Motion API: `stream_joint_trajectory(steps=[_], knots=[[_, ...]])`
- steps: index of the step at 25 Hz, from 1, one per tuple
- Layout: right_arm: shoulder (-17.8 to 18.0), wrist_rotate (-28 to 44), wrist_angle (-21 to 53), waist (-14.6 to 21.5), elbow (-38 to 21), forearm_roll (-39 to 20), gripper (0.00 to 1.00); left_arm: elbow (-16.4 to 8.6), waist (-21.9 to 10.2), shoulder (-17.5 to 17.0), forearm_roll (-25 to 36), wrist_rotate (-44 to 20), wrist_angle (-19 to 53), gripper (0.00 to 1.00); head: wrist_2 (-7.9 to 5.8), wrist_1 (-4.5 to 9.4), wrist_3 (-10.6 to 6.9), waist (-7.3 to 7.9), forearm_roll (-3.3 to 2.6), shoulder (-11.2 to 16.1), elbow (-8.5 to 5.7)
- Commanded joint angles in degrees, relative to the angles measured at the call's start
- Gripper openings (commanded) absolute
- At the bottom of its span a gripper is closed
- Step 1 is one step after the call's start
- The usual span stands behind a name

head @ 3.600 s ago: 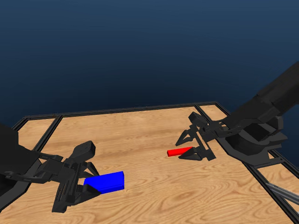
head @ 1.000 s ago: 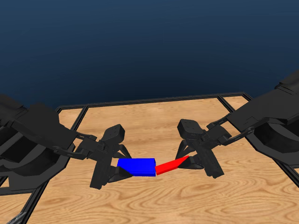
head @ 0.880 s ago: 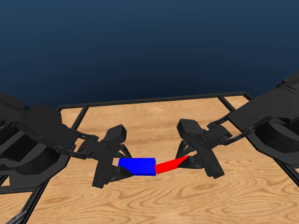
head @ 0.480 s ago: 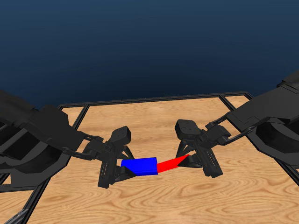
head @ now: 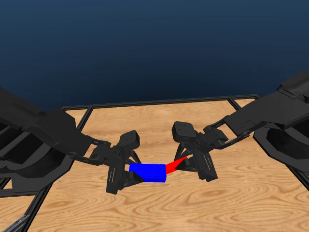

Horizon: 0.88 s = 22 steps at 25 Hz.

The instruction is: Insert peg into socket

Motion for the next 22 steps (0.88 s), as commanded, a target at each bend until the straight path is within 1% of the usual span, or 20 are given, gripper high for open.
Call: stream_joint_trajectory(steps=[1,2,3,4,5,6,8,10,12,14,15,16,17,18,19,20,21,22], knots=[[0.09,-0.65,-5.38,-3.73,-3.10,0.90,0.00,-2.86,-0.67,-1.14,0.34,1.89,-5.92,0.00,-0.10,-0.69,0.06,0.22,0.05,0.20,-1.12],[-0.96,-0.87,-5.36,-3.98,-2.75,0.86,0.00,-2.64,-0.49,-0.86,0.92,1.55,-5.94,0.00,-0.11,-0.67,-0.03,0.23,0.05,0.17,-1.12],[-1.44,-1.03,-5.42,-4.21,-2.19,1.04,0.00,-2.45,-0.87,-0.80,0.07,1.58,-5.97,0.00,-0.17,-0.68,-0.12,0.21,0.02,0.15,-1.16],[-1.48,-0.78,-7.88,-4.36,-1.43,1.06,0.00,-2.90,-0.59,-0.67,0.28,1.95,-6.05,0.00,-0.27,-0.76,-0.17,0.21,0.00,0.10,-1.17],[-0.97,-1.57,-6.36,-4.19,-1.81,1.82,0.00,-2.91,-0.55,-0.90,0.20,1.84,-7.12,0.00,-0.31,-0.89,-0.16,0.23,-0.01,0.04,-1.15],[0.58,-1.70,-7.92,-3.93,-2.08,2.52,0.00,-2.94,-0.24,-0.68,-0.02,2.05,-7.25,0.00,-0.41,-0.99,-0.09,0.26,-0.02,-0.03,-1.17],[1.77,-2.23,-10.10,-3.66,-3.01,3.90,0.00,-3.00,-0.10,-1.00,-0.04,2.44,-7.68,0.00,-0.47,-1.22,0.06,0.32,-0.02,-0.10,-1.25],[3.98,-1.87,-12.88,-3.12,-4.24,4.97,0.00,-2.66,0.26,-1.22,-0.65,3.24,-9.17,0.00,-0.63,-1.81,0.16,0.38,-0.05,-0.18,-1.42],[6.63,-3.29,-15.93,-2.64,-5.48,7.36,0.00,-2.45,0.75,-2.06,-1.73,4.17,-11.43,0.00,-0.90,-2.66,0.34,0.47,-0.10,-0.34,-1.63],[7.95,-4.65,-18.03,-2.28,-6.23,9.22,0.00,-1.56,0.78,-2.33,-2.70,4.80,-12.77,0.00,-1.08,-3.25,0.37,0.57,-0.12,-0.51,-1.76],[8.64,-4.67,-18.18,-2.26,-6.34,9.29,0.00,-1.66,0.75,-2.73,-3.06,5.11,-13.32,0.00,-1.15,-3.44,0.33,0.62,-0.13,-0.62,-1.79],[8.71,-5.06,-18.84,-2.09,-6.73,9.73,0.00,-1.06,0.66,-2.38,-3.25,5.48,-13.07,0.00,-1.17,-3.57,0.28,0.66,-0.13,-0.75,-1.78],[8.66,-5.57,-19.02,-2.15,-7.04,10.16,0.00,-1.40,0.55,-2.36,-3.52,5.77,-12.92,0.00,-1.19,-3.69,0.27,0.68,-0.13,-0.80,-1.78],[9.35,-5.97,-19.22,-2.11,-6.77,10.49,0.00,-1.24,0.90,-2.41,-3.85,5.71,-13.17,0.00,-1.16,-3.75,0.20,0.72,-0.12,-0.91,-1.80],[9.14,-6.31,-19.51,-2.06,-7.27,10.78,0.00,-0.96,0.52,-2.52,-3.80,6.27,-13.03,0.00,-1.15,-3.89,0.12,0.75,-0.12,-1.03,-1.77],[9.33,-6.36,-19.51,-1.92,-7.64,10.80,0.00,-1.70,0.63,-2.94,-4.02,6.39,-13.33,0.00,-1.14,-4.03,0.10,0.80,-0.11,-1.14,-1.74],[9.62,-6.74,-19.34,-1.85,-7.63,11.01,0.00,-1.24,1.01,-2.90,-4.05,6.26,-14.44,0.00,-1.13,-4.10,0.07,0.86,-0.09,-1.24,-1.73],[9.56,-6.70,-19.54,-1.70,-7.58,11.01,1.00,-1.13,0.39,-3.03,-4.23,7.23,-13.03,0.00,-1.11,-4.19,0.04,0.90,-0.08,-1.34,-1.73]])
